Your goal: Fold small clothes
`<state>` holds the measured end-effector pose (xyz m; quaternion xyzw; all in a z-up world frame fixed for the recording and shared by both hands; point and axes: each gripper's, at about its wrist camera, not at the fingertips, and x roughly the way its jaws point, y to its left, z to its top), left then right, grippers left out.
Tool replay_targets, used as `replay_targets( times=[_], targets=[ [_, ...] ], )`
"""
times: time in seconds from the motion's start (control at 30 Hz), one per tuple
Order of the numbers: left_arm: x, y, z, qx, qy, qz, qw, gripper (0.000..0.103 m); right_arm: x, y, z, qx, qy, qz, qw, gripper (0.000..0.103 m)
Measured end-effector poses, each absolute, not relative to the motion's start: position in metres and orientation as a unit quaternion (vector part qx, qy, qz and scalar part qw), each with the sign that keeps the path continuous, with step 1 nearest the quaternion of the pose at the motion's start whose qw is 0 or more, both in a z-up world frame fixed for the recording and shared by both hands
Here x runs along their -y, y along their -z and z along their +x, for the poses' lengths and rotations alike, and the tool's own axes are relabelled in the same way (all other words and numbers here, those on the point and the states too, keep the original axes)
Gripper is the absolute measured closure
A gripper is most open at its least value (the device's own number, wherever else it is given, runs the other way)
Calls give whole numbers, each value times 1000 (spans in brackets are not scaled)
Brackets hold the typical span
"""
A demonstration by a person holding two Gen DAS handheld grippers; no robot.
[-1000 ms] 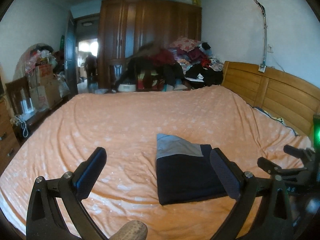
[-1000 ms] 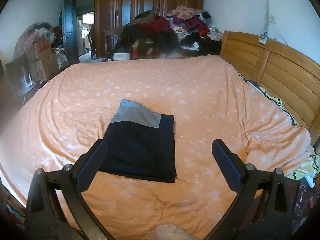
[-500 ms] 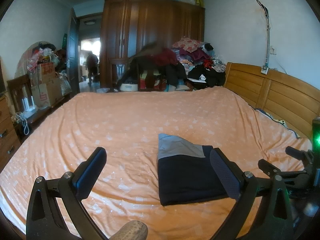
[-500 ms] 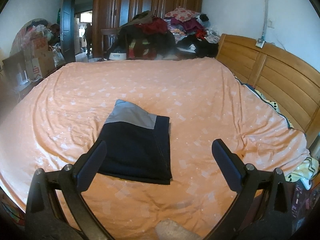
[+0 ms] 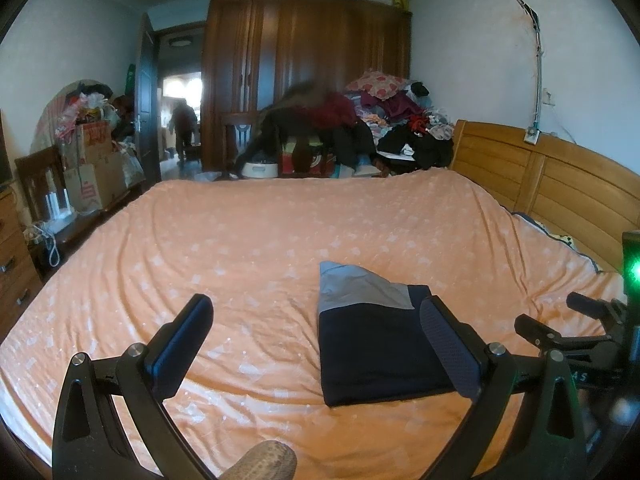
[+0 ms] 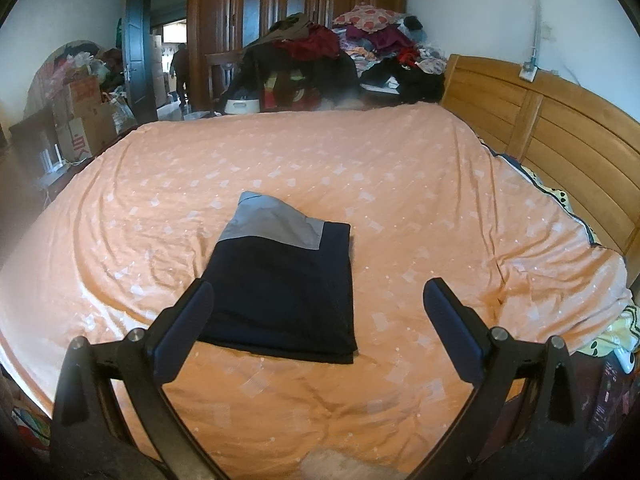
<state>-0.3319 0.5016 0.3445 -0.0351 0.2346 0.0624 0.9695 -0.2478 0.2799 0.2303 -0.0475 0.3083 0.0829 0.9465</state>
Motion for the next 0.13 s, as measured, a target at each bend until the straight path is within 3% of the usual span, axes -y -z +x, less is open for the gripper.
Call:
replay_targets(
  times=[0.13],
  targets=[
    [-503,-340,-333,-236,-64,-37,969,0,-282,-230,-248,-305,-85,-49,947,1]
  ],
)
